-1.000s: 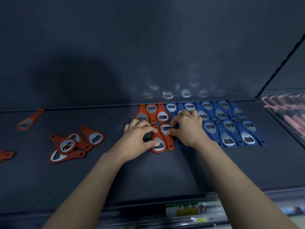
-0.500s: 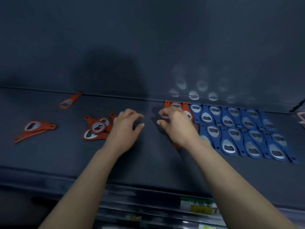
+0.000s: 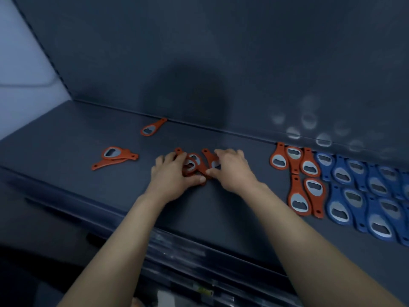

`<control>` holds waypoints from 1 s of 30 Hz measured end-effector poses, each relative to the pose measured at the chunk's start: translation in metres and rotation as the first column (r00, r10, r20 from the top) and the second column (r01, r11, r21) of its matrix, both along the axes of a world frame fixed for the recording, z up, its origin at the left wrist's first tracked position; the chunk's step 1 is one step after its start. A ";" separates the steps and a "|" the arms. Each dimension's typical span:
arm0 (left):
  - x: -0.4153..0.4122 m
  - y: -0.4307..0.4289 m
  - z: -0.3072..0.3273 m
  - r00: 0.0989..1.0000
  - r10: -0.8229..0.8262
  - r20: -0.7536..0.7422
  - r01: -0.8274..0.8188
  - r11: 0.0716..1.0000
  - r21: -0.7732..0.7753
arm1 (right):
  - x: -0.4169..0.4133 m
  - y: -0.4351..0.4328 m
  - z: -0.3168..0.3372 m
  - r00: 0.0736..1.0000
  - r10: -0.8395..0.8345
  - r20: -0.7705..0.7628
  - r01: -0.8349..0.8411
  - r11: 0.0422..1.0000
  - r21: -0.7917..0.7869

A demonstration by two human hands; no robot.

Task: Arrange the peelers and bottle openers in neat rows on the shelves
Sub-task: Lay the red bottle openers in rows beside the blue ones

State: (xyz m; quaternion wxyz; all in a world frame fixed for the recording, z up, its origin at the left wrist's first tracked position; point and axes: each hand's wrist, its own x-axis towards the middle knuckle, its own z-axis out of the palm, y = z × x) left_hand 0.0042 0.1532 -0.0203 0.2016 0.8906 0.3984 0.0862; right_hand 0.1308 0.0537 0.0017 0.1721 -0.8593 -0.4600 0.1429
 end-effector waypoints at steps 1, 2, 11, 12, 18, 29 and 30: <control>0.001 0.005 0.001 0.999 -0.047 0.018 0.048 0.999 -0.024 | 0.001 0.003 0.001 1.000 -0.019 -0.020 0.019 1.000 -0.010; 0.002 0.009 0.003 0.996 -0.087 0.033 0.089 0.995 -0.048 | 0.003 0.006 0.001 0.999 -0.038 -0.038 0.037 0.999 -0.023; 0.011 0.030 0.001 0.948 -0.317 0.020 0.316 0.937 -0.152 | 0.012 0.008 -0.001 0.948 -0.198 -0.248 0.217 0.975 0.049; 0.013 0.031 0.001 0.943 -0.329 0.050 0.332 0.931 -0.148 | 0.014 0.006 -0.001 0.939 -0.217 -0.266 0.242 0.968 0.063; 0.030 0.029 0.004 0.905 -0.415 0.091 0.423 0.901 -0.097 | 0.023 -0.015 0.006 0.853 -0.301 -0.427 0.402 0.900 0.169; 0.064 0.005 0.004 0.905 -0.424 0.021 0.424 0.906 0.020 | 0.038 -0.084 0.014 0.763 -0.419 -0.492 0.619 0.692 0.372; 0.066 0.002 0.004 0.908 -0.418 0.013 0.417 0.908 0.040 | 0.039 -0.090 0.014 0.747 -0.441 -0.498 0.646 0.660 0.383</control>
